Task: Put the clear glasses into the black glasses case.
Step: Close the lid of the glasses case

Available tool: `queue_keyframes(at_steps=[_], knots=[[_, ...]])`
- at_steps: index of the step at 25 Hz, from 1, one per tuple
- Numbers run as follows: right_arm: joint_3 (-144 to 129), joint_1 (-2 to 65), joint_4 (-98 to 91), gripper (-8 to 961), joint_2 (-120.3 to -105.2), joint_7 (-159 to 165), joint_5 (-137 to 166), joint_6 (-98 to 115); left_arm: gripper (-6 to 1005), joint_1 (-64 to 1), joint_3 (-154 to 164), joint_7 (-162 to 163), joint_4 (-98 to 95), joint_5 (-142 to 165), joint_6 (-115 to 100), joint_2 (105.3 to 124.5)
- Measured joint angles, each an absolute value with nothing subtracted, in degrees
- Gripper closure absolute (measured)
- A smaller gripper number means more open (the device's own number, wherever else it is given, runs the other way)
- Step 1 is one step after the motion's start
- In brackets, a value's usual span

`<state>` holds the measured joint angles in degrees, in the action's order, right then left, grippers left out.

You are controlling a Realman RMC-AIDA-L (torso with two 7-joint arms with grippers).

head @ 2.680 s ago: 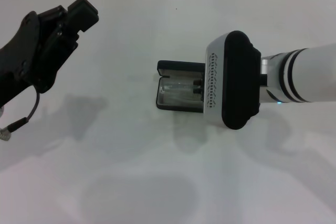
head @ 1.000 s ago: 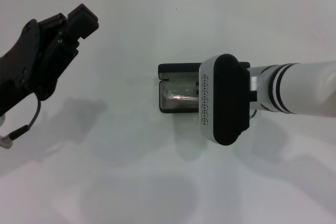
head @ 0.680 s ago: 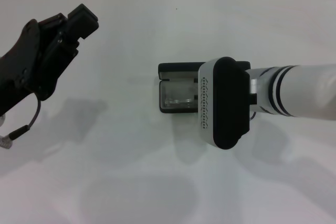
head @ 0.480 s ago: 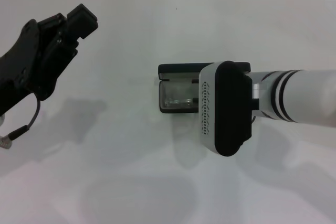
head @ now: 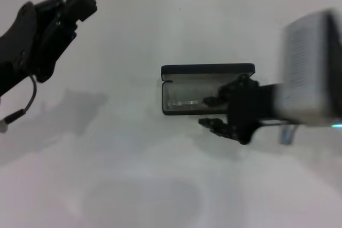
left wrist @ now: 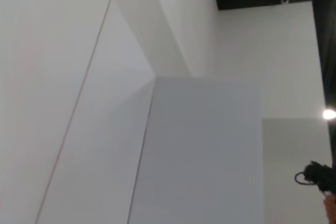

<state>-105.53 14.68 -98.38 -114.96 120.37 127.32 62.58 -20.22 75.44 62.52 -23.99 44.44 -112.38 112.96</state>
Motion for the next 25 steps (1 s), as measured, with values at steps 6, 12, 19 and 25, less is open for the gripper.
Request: queue_keyframes(at_steps=[6,12,19,25], knots=[[-74.5,12.2,-90.9,620,-115.31,106.8,95.4,95.4,951,-27.8,74.2,67.3,-24.1,49.9,-104.1,111.75],[-54.7,10.4,-76.1,630,-115.45,100.5,91.2,109.5,903,-35.8,74.2,73.8,-24.1,60.8,-92.9,111.08],[-41.9,6.1,-66.9,632,-115.32,95.4,92.6,113.8,863,-43.6,74.2,78.4,-24.1,77.8,-75.0,114.2],[-39.7,4.9,-61.6,632,-115.26,92.5,94.8,113.7,837,-46.6,74.2,80.9,-24.4,88.2,-64.7,117.98]])
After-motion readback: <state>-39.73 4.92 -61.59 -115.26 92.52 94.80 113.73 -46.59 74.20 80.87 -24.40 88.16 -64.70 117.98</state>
